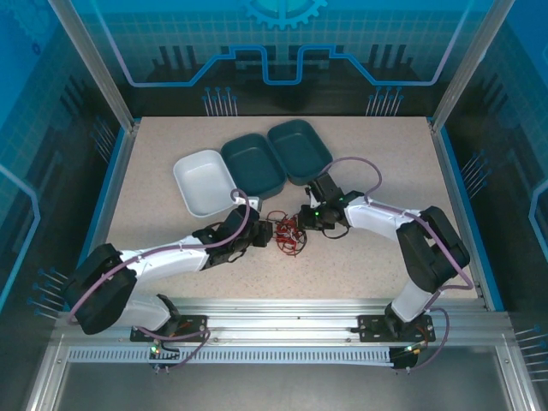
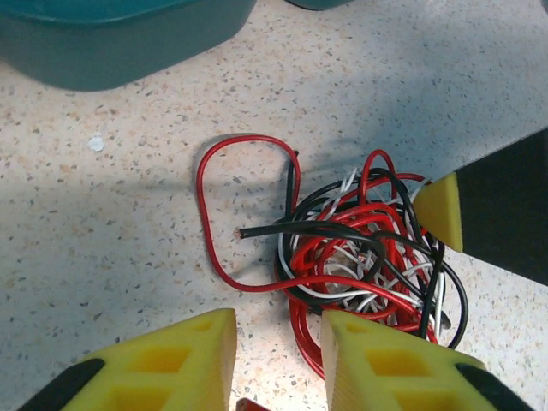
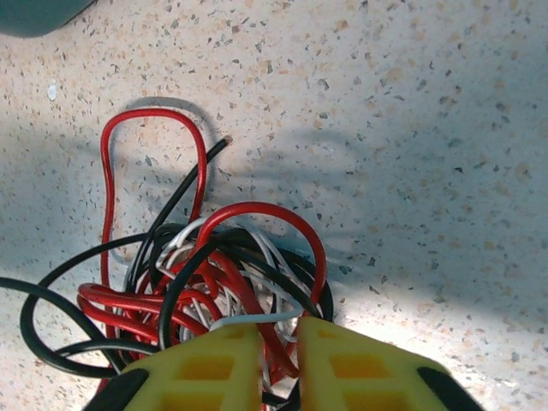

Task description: Untangle the cables

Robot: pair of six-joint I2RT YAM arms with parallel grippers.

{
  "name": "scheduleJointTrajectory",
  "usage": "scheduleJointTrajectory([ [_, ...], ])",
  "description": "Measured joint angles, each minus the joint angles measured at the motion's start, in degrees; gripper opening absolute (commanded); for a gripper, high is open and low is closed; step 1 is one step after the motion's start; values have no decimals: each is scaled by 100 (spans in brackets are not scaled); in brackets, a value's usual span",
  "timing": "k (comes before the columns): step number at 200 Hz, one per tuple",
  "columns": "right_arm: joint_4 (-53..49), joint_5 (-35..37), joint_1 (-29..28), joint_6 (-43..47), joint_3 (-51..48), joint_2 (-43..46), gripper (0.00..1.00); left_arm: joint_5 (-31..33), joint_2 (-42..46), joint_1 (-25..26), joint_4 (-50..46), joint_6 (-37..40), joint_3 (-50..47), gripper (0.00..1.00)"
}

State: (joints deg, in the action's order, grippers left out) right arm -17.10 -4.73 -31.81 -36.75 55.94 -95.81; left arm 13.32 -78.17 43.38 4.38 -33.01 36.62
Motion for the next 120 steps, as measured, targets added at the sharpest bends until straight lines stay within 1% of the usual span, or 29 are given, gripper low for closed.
scheduleJointTrajectory([
  [28,-81,153,13,11,2,39,6,52,-28,-2,-92,-33,0,11],
  [54,-243,348,76,9,2,267,5,120,-66,0,-286,7,96,0],
  [94,-616,721,96,31,2,798,6,382,-44,0,-616,57,321,0],
  [120,-960,1016,103,79,4,1108,7,603,142,0,-868,153,341,0],
])
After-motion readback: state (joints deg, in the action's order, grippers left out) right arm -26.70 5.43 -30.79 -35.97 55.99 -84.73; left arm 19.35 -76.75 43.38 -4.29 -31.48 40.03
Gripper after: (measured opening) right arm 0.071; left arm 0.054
